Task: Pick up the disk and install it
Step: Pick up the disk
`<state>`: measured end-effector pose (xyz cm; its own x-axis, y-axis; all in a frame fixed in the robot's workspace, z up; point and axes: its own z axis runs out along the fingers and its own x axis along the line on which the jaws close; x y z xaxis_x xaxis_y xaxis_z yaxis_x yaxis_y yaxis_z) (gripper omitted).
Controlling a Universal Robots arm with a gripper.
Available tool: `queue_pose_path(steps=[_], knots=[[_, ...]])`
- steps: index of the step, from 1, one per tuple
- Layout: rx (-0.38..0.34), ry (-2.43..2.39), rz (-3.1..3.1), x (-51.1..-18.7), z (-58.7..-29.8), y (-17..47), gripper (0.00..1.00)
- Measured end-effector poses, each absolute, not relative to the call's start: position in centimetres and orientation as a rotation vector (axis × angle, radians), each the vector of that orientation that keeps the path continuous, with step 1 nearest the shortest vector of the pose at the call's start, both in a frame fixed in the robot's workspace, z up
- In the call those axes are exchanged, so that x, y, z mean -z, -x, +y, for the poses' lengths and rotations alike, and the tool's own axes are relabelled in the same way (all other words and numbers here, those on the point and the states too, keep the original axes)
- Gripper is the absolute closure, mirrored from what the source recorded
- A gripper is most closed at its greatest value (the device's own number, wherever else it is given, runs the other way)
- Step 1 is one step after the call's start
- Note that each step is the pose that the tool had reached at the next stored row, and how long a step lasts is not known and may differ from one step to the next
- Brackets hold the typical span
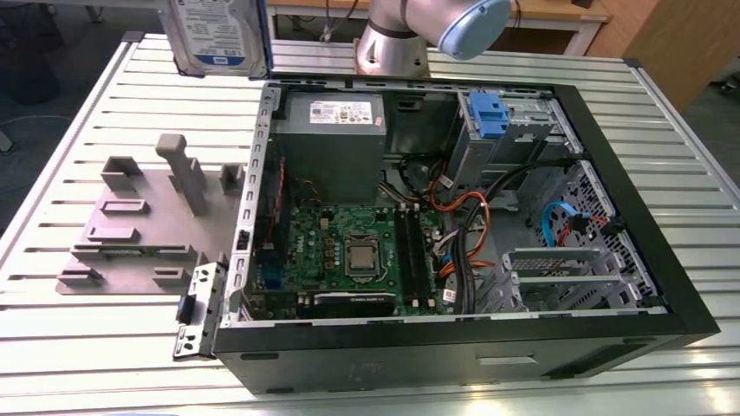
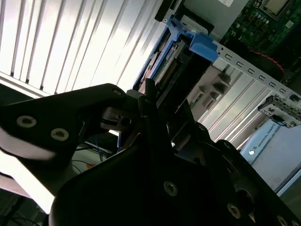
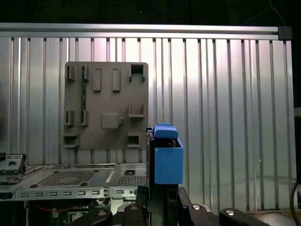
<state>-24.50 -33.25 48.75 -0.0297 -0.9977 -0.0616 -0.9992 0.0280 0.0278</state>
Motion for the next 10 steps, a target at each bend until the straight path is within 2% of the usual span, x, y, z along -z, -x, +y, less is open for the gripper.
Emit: queue_pose_path(steps=[10], knots=[[-0.098,2.171,2.234,-48.7,-33.0,20.4,0.65]])
